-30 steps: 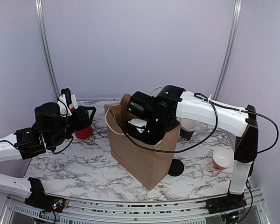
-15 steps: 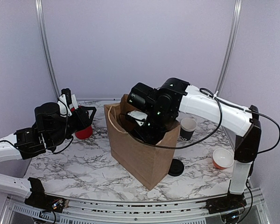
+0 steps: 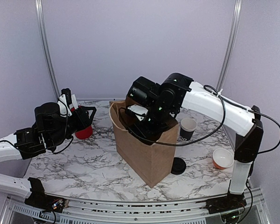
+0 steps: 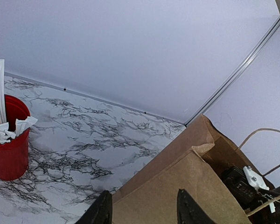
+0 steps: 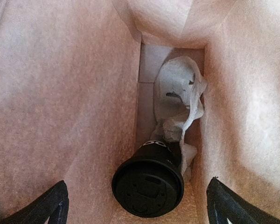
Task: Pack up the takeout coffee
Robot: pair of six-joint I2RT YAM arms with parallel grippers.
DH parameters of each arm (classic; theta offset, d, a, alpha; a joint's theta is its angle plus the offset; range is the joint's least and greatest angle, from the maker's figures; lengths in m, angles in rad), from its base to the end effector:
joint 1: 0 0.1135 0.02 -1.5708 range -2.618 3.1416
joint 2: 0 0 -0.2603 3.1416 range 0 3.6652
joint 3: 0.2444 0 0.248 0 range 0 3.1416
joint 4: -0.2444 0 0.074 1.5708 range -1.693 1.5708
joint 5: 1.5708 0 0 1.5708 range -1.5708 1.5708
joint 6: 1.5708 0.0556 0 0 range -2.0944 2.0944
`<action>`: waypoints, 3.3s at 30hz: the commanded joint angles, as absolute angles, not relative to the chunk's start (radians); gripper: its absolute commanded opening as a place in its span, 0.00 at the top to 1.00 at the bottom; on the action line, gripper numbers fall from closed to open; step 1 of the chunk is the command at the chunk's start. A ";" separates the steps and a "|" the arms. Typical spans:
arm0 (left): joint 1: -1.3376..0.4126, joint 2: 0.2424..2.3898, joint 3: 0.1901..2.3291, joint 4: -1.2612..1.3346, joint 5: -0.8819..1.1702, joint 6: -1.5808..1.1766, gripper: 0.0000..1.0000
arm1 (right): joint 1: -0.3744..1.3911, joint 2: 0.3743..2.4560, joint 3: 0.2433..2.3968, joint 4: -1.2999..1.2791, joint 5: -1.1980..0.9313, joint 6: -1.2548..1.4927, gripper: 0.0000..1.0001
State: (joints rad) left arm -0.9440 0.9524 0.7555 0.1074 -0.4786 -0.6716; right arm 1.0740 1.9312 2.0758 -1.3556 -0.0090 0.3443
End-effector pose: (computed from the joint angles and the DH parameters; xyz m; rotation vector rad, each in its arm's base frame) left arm 0.1613 -0.1791 0.3263 -0.1428 1.7116 -0.8251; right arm 0.1840 0.3404 0.3298 -1.0205 2.6652 0.3477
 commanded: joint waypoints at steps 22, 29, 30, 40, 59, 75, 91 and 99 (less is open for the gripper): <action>-0.938 1.015 0.831 0.176 -0.335 -0.639 0.54 | 1.066 1.852 2.068 -1.229 0.000 0.313 0.00; -0.939 1.038 0.854 0.166 -0.317 -0.632 0.54 | 1.053 1.839 2.089 -1.226 0.013 0.301 0.00; -0.938 1.038 0.856 0.164 -0.317 -0.632 0.54 | 1.051 1.838 2.096 -1.227 0.016 0.297 0.00; -0.939 1.047 0.886 0.131 -0.344 -0.616 0.54 | 1.036 1.818 2.139 -1.226 0.044 0.278 0.00; -0.939 1.039 0.925 0.063 -0.396 -0.587 0.54 | 1.013 1.781 2.194 -1.174 0.081 0.241 0.00; -0.931 1.023 0.994 -0.045 -0.467 -0.561 0.53 | 1.006 1.701 2.188 -0.905 0.055 0.180 0.00; -0.653 1.008 1.131 -0.328 -0.389 -0.593 0.49 | 0.860 1.439 1.889 -0.536 0.071 0.202 0.00; -0.371 1.128 1.168 -0.366 -0.127 -0.667 0.48 | 0.710 1.269 1.648 -0.457 0.022 0.276 0.00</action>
